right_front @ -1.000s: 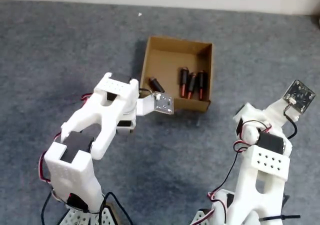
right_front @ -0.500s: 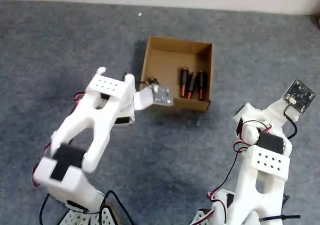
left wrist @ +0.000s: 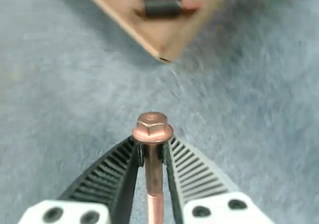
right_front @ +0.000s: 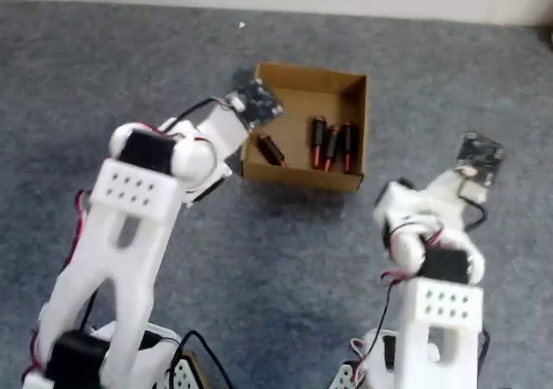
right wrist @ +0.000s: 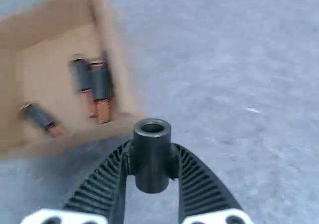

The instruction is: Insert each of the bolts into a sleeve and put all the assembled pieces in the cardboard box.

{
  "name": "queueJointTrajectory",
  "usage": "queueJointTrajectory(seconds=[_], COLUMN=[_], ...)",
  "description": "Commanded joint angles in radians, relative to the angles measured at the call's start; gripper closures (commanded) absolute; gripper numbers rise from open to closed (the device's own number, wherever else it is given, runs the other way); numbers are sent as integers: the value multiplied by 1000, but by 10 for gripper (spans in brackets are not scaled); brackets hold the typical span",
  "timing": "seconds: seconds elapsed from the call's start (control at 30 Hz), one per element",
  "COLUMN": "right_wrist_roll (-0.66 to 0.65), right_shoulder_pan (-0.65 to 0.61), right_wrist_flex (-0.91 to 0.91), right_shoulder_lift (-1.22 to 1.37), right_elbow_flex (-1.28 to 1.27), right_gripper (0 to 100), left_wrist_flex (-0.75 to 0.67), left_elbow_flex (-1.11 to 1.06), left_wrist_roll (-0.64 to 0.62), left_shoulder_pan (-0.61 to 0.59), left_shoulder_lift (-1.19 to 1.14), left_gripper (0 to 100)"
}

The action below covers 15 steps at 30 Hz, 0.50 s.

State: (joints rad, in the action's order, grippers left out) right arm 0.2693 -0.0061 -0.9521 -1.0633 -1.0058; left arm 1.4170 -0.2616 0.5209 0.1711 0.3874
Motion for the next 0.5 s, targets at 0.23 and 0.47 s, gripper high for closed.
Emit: queueJointTrajectory(seconds=[0.23, 0.47], right_wrist_roll=[-66, -158], right_shoulder_pan=[-285, -404], right_wrist_flex=[160, 239], right_shoulder_lift=[-317, -444], right_elbow_flex=[-254, -377], right_gripper=[994, 994], left_wrist_flex=[-199, -425], left_elbow_flex=[-151, -407], left_wrist_roll=[-339, -459], left_shoulder_pan=[16, 16], left_shoulder_lift=[349, 568], left_gripper=[994, 994])
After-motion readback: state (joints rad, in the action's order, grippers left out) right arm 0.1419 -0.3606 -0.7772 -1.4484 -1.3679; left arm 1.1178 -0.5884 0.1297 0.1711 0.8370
